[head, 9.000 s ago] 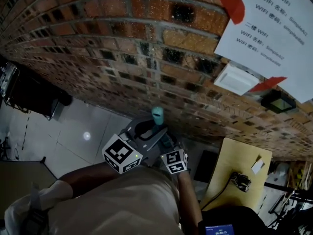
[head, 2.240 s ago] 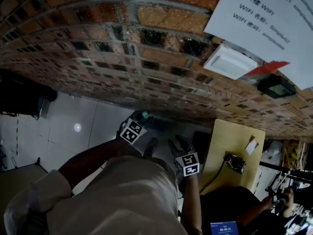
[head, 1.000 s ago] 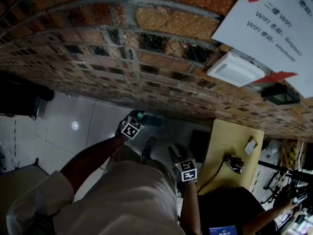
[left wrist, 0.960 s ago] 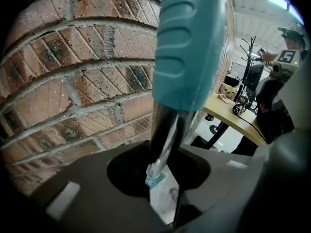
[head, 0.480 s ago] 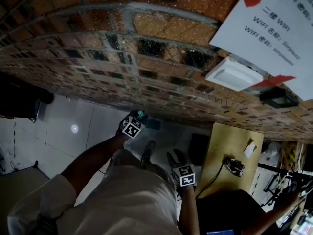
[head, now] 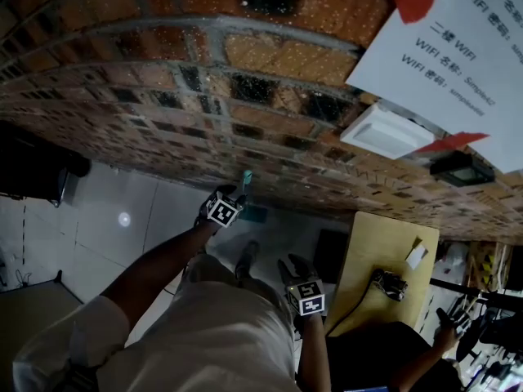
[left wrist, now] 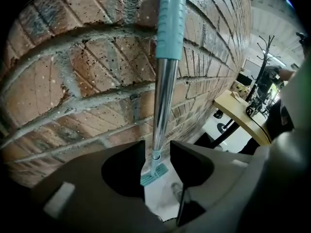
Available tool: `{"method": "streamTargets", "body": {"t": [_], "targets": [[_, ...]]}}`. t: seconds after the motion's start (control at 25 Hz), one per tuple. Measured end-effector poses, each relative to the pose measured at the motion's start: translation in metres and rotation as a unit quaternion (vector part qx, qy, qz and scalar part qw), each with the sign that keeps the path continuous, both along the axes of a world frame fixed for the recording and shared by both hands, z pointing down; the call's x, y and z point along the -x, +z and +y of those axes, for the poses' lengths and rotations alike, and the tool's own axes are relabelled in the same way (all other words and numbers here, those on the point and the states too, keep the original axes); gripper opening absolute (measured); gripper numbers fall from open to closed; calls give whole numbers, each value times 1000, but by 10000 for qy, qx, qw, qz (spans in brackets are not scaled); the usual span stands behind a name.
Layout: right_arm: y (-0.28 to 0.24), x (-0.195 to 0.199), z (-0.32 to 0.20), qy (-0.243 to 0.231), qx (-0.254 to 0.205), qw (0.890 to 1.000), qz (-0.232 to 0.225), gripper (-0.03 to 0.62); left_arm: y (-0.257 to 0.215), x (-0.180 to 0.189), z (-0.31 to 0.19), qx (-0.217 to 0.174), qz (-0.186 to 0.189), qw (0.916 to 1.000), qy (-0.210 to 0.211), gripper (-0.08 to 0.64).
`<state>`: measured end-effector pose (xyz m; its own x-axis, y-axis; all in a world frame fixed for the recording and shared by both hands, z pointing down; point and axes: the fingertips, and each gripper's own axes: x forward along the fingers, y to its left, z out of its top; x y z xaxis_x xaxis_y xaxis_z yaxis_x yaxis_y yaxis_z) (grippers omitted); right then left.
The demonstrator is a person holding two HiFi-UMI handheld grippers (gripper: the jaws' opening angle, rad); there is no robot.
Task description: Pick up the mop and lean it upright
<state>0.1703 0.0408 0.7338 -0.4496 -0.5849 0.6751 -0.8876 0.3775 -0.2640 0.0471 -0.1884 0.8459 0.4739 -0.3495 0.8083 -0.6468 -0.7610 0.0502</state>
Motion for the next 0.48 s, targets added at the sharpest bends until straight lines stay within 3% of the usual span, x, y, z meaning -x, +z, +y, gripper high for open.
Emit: {"method": "streamTargets", "body": {"t": [0.32,0.48], "targets": [[-3,-1,-9,56,-94,9999,-36,141,-7,-3,-1,-25,97,9999,-69,189],[-11,-9,-25,217,-233,9995,-66,141,-42,-6,8,-225,853,9958,-250,158]]}}
